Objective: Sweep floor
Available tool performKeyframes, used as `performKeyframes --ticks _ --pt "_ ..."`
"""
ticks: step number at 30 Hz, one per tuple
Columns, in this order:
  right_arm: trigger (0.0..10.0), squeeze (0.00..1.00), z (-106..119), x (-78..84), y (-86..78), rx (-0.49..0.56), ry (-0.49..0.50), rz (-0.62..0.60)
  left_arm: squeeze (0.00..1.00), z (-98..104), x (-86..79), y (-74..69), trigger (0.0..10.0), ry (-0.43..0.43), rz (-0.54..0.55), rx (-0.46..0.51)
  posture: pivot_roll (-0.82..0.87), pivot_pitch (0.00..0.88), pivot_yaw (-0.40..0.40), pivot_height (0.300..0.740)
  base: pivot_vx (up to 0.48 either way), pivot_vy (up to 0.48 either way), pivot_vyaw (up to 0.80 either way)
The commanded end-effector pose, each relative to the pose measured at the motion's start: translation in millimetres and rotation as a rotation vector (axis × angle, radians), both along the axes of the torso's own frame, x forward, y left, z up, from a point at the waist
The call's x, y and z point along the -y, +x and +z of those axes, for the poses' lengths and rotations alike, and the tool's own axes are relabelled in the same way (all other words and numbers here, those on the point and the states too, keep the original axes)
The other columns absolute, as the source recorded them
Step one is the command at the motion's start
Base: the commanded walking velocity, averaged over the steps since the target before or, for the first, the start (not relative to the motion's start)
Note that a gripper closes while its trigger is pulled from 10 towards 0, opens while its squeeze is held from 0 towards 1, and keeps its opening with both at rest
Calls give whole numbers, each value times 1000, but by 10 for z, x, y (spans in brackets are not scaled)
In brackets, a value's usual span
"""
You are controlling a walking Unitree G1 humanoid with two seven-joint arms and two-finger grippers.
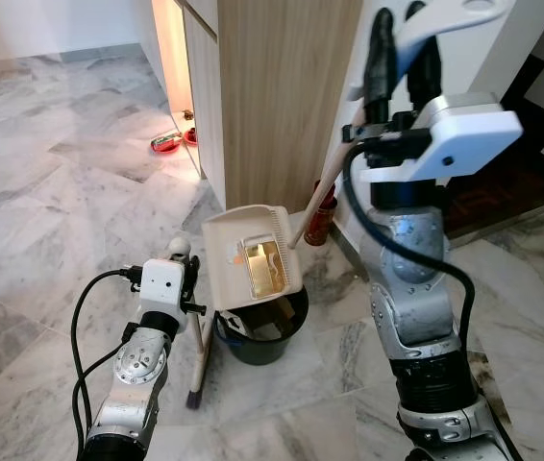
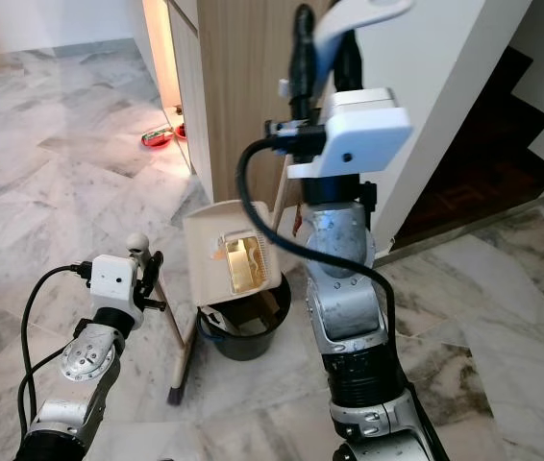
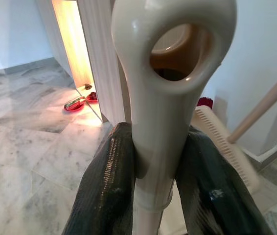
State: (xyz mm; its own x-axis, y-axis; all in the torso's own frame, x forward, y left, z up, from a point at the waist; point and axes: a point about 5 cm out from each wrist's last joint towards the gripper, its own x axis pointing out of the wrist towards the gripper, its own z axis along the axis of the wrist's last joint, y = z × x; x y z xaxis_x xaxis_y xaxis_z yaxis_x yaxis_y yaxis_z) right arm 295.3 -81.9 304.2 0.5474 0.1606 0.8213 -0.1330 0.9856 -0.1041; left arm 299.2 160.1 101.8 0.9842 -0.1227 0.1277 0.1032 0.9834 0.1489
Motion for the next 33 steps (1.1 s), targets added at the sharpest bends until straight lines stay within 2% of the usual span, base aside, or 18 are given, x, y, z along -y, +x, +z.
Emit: performKeyframes --ticks 1,12,33 --pt "10000 0 206 -24 -180 153 -7 19 0 123 38 9 10000 16 -24 67 170 97 -68 740 0 0 0" --pt "10000 0 219 -142 -269 235 -111 17 0 123 44 10 10000 15 -26 68 170 95 -69 740 0 0 0" --pt "10000 0 235 -290 -421 358 -218 3 0 123 43 7 10000 12 -28 68 169 101 -69 740 0 0 0"
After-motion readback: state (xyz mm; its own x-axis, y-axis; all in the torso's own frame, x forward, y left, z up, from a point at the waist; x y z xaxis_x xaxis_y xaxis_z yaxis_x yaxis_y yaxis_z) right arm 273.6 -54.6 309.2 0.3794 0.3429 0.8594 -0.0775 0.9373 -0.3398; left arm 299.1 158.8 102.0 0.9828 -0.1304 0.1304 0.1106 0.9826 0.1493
